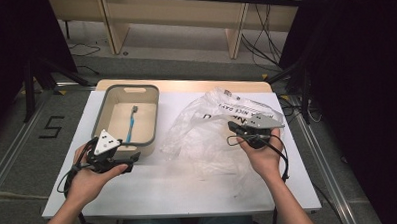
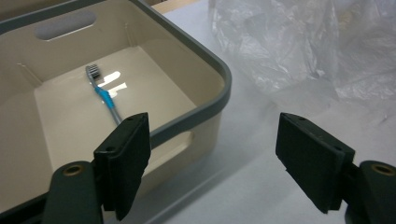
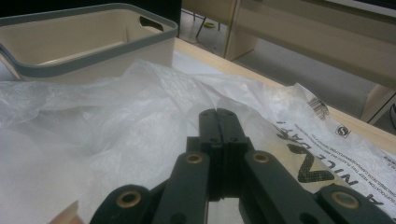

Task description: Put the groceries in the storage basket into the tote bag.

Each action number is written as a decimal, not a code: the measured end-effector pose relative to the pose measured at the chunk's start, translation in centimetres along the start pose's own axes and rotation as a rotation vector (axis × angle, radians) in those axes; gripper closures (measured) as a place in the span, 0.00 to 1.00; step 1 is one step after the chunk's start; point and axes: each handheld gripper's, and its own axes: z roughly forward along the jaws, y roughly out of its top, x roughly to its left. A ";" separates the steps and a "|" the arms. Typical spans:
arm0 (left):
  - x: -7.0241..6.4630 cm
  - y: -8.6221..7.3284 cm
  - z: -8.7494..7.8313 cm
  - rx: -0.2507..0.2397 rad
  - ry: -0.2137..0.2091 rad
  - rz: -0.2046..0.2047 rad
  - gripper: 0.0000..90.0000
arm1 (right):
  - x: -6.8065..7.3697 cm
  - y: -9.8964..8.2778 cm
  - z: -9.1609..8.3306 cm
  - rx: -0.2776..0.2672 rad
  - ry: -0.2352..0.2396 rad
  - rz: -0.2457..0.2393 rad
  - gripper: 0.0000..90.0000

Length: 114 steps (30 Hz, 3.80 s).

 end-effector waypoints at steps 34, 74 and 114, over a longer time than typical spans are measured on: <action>7.8 7.7 10.8 0.222 0.134 -0.157 0.36 | 0.1 -0.1 0.2 0.005 0.004 -0.004 1.00; 11.4 4.6 18.4 0.415 0.220 -0.364 0.55 | 0.2 -0.2 0.2 0.007 0.009 -0.006 1.00; 10.2 5.3 18.5 0.534 0.284 -0.348 0.87 | 0.4 -0.2 0.3 0.011 0.016 -0.012 1.00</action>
